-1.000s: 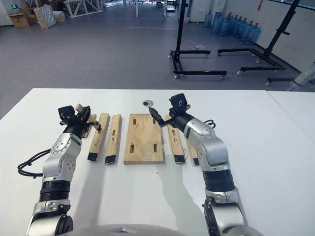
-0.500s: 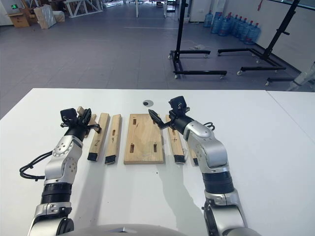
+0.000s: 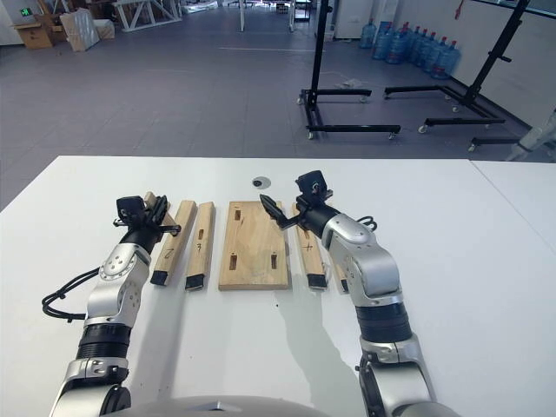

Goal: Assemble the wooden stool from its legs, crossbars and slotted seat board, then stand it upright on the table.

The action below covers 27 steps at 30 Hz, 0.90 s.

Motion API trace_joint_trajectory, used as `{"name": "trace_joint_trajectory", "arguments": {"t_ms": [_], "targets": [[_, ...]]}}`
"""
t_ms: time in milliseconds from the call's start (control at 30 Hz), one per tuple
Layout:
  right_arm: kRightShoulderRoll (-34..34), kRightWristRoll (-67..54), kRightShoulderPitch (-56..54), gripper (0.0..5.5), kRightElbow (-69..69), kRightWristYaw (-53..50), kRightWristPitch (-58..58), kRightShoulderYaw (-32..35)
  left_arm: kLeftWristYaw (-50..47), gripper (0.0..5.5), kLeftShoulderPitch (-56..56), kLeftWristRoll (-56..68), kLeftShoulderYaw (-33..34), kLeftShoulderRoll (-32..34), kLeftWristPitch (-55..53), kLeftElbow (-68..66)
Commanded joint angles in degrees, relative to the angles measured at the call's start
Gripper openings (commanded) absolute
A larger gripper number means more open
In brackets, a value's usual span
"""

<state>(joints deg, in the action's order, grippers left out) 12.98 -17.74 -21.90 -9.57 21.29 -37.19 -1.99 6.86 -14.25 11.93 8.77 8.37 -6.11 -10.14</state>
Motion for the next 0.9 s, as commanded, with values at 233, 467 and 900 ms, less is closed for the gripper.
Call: {"name": "trace_joint_trajectory", "arguments": {"t_ms": [233,467,900], "targets": [[-0.42,0.48,0.49,5.25,0.1,-0.39,0.4,-0.57,2.97,0.39,1.56,-4.42,-5.07,0.63,-1.77,-4.37],[-0.59,0.7,0.52,5.25,0.14,-0.51,0.32,-0.9,4.92,0.39,0.1,-4.63,-7.31,2.47,-11.93,-1.35],[-1.02,1.06,0.78,5.25,0.41,-0.54,0.63,-1.09,5.64,0.39,2.48,-2.34,-3.93,2.08,-10.62,-1.81]]}}
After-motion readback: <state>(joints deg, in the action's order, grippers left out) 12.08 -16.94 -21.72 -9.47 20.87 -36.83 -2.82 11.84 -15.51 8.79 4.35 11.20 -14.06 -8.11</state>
